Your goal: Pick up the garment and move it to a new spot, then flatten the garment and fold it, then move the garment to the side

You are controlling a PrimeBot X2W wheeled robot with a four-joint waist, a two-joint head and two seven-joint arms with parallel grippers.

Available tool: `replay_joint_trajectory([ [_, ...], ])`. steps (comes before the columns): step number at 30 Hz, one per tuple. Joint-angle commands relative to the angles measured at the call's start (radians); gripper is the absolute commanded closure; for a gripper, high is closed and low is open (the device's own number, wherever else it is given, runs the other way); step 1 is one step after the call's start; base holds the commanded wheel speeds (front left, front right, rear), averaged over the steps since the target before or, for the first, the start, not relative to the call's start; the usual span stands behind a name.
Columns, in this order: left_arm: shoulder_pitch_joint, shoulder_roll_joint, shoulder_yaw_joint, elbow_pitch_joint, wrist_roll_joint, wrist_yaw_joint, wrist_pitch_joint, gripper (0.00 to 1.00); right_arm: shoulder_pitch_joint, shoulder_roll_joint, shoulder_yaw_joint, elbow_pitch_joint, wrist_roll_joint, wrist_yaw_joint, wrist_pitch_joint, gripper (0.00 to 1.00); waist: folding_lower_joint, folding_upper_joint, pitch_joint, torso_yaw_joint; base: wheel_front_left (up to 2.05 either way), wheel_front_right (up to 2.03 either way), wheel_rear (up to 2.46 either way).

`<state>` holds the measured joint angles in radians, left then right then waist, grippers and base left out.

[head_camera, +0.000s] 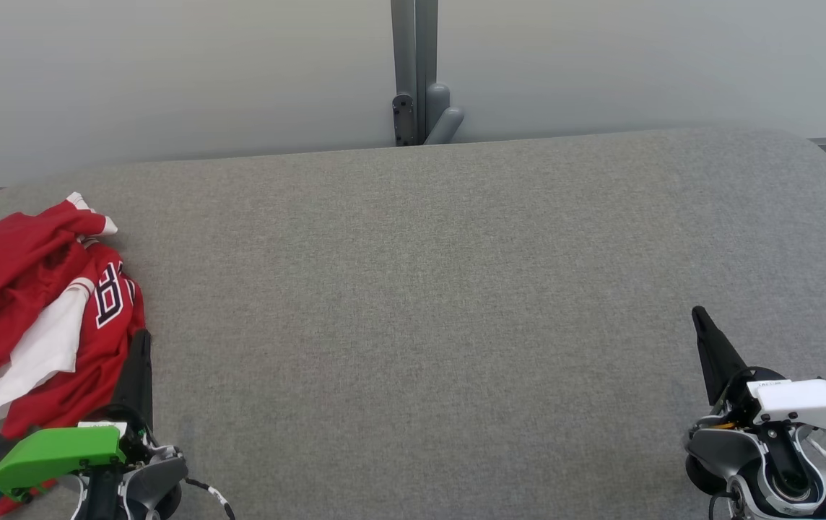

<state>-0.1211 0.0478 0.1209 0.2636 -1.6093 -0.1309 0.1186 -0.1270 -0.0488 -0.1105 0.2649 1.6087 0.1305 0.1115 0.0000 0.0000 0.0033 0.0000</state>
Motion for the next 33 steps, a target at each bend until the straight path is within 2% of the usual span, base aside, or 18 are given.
replay_joint_trajectory([
  [1, -0.017, 0.009, -0.001, -0.003, 0.002, -0.002, -0.001, 1.0, -0.005, -0.006, 0.002, -0.003, 0.004, 0.001, -0.001, 1.0, 0.0, 0.0, 0.0, 0.0, 0.0, 0.0, 0.0],
  [33, -0.017, 0.009, -0.001, -0.003, 0.002, -0.002, -0.001, 1.0, -0.005, -0.006, 0.002, -0.003, 0.004, 0.001, -0.001, 1.0, 0.0, 0.0, 0.0, 0.0, 0.0, 0.0, 0.0],
])
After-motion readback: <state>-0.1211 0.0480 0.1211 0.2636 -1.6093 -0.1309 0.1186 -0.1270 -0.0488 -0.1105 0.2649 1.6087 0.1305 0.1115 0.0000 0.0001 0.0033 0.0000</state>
